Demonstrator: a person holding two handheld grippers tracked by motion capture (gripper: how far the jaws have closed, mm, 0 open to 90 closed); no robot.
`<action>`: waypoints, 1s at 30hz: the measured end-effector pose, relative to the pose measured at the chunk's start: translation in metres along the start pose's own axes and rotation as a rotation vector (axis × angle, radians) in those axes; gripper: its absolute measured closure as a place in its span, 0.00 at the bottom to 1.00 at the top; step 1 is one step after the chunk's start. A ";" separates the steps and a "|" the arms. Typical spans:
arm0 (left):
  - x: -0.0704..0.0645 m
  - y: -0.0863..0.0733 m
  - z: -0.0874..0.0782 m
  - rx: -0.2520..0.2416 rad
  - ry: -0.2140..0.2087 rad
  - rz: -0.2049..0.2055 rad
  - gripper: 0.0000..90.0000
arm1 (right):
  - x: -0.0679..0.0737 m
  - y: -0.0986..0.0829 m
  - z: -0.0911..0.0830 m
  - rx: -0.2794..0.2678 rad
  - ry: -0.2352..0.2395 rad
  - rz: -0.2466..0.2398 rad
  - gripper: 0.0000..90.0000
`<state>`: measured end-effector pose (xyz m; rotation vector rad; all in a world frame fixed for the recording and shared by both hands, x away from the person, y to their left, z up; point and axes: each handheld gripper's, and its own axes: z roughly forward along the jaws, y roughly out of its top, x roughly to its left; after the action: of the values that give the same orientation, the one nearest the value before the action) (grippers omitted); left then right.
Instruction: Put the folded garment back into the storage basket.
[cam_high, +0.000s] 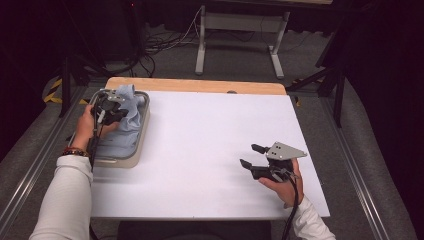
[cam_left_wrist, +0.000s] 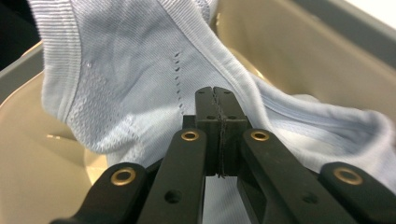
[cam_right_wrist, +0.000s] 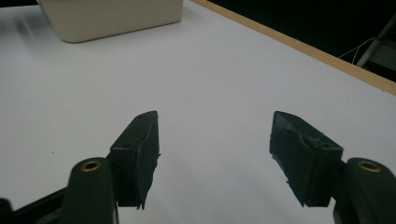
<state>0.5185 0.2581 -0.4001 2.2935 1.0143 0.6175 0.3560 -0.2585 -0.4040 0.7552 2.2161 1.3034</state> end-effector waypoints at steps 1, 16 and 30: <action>-0.001 -0.001 -0.002 0.002 -0.001 0.005 1.00 | 0.000 0.000 0.000 -0.001 0.002 0.000 0.38; -0.015 -0.009 0.020 0.166 -0.062 0.090 1.00 | 0.004 0.002 0.001 0.000 0.033 -0.011 0.37; -0.014 -0.007 0.011 0.100 -0.046 0.072 0.99 | 0.005 0.002 0.002 0.000 0.032 -0.013 0.37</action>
<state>0.5128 0.2479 -0.4154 2.4291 0.9648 0.5520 0.3540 -0.2536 -0.4038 0.7234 2.2421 1.3179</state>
